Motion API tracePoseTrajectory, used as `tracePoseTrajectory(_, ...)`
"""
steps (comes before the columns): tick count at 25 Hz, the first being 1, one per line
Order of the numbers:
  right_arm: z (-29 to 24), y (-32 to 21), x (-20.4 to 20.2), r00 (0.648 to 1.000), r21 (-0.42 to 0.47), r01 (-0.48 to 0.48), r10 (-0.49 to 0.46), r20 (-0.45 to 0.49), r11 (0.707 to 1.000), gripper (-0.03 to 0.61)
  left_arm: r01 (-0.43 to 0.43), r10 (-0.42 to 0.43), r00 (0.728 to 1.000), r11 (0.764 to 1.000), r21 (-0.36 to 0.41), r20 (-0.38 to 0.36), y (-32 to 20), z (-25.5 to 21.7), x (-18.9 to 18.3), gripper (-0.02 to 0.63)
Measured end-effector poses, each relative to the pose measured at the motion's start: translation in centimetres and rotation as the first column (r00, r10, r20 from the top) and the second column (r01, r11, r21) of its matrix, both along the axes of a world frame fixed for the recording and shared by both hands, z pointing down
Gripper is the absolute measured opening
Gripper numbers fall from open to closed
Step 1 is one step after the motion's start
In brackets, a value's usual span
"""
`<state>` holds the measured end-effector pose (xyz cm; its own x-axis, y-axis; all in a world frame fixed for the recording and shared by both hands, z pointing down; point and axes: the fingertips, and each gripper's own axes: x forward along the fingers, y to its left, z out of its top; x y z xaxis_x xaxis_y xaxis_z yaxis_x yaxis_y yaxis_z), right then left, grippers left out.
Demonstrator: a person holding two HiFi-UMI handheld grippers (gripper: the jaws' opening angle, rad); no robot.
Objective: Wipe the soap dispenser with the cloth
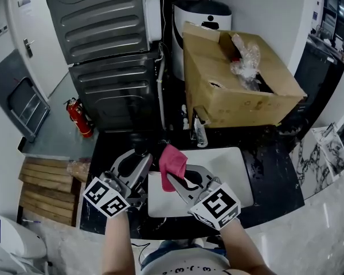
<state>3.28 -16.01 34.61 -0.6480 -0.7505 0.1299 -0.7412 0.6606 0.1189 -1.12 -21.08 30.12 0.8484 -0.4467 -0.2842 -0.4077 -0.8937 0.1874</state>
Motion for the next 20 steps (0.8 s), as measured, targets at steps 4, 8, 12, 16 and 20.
tracePoseTrajectory(4, 3.0, -0.3, 1.2, 0.999, -0.080, -0.041, 0.039, -0.032, 0.996, 0.048, -0.009, 0.009, 1.000, 1.000, 0.011, -0.020, 0.2, -0.4, -0.3, 0.091)
tracePoseTrajectory(8, 5.9, -0.6, 2.2, 0.994, -0.163, -0.102, 0.094, -0.057, 0.981, 0.048, -0.005, 0.005, 1.000, 1.000, 0.030, 0.002, 0.3, -0.6, -0.3, 0.091)
tracePoseTrajectory(12, 4.6, -0.5, 2.6, 0.994, -0.146, -0.110, 0.112, 0.003, 0.983, 0.048, -0.008, 0.005, 0.999, 0.999, 0.046, 0.049, 0.4, -0.5, 0.1, 0.091)
tracePoseTrajectory(16, 0.1, -1.0, 3.0, 0.977, -0.079, -0.104, 0.117, 0.181, 0.991, 0.048, -0.030, 0.025, 0.996, 0.998, 0.062, 0.080, 1.0, -0.2, 0.7, 0.091)
tracePoseTrajectory(20, -1.4, -1.9, 2.8, 0.968, -0.067, -0.098, 0.111, 0.224, 0.993, 0.048, -0.070, 0.064, 0.994, 0.995, 0.077, 0.088, 1.8, -0.2, 1.3, 0.091)
